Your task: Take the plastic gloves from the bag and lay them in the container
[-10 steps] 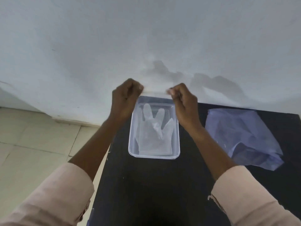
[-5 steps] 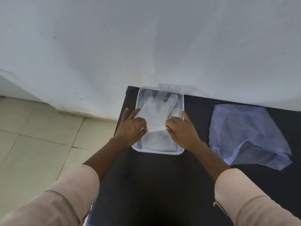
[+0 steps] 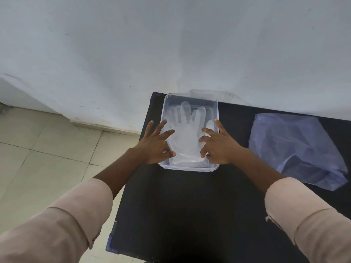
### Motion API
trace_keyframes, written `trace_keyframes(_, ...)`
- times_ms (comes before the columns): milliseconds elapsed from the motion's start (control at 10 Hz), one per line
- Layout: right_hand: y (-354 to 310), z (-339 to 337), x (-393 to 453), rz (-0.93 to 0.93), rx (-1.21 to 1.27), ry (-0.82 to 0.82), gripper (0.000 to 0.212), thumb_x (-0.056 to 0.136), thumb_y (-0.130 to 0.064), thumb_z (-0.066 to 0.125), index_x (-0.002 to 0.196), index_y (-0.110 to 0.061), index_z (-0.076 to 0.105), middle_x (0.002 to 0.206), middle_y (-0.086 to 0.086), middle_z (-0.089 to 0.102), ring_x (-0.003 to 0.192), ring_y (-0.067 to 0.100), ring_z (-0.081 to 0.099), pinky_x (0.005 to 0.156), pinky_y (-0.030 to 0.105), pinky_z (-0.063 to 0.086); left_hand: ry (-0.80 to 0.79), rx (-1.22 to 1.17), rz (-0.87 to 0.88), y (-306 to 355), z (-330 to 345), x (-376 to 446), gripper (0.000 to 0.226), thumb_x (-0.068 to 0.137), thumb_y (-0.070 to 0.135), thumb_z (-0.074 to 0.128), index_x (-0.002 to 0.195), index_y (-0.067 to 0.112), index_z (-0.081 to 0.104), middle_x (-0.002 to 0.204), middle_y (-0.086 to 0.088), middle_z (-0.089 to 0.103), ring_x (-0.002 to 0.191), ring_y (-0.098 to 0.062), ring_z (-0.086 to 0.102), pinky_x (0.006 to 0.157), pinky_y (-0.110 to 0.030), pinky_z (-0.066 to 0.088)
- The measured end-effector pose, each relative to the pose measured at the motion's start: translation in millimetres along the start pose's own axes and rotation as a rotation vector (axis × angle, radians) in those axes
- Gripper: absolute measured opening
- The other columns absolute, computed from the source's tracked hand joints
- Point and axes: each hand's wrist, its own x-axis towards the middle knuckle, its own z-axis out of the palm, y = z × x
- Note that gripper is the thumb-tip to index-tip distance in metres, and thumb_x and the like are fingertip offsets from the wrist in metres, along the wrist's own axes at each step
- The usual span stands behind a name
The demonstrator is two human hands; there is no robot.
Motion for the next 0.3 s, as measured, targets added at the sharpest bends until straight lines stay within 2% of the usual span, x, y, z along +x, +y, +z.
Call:
trace_keyframes(100,-2,-3,0,0.002,-0.010,-0.055,0.032,0.093,-0.039,0.047,0.122,-0.041,0.062,0.159,-0.003,0.029,0.151,0.028,0.001,0.109,0.063,-0.019,-0.065,0.020,-0.007,4,-7,-3,0.052,0.093,0.062,0.034,0.110,0.032,0.073,0.165,0.004,0.012,0.151,-0.028,-0.014,0.115,-0.061,-0.013)
trace_keyframes(200,-5,-11,-6,0.043,0.055,-0.050,0.046,0.092,-0.037,0.050,0.138,-0.039,0.046,0.163,0.000,0.019,0.151,0.030,-0.003,0.110,0.059,-0.020,-0.021,-0.005,-0.015,9,-18,-8,0.048,0.094,0.058,0.037,0.127,0.033,0.062,0.165,0.001,0.015,0.152,-0.029,-0.008,0.116,-0.060,-0.008)
trace_keyframes(300,-15,-20,-15,0.119,0.169,0.062,0.053,0.092,-0.035,0.051,0.144,-0.031,0.039,0.160,0.002,0.026,0.150,0.029,0.009,0.117,0.055,-0.005,0.122,-0.193,0.001,10,-24,-17,0.043,0.095,0.051,0.046,0.131,0.031,0.058,0.160,-0.002,0.030,0.151,-0.029,0.010,0.118,-0.059,0.003)
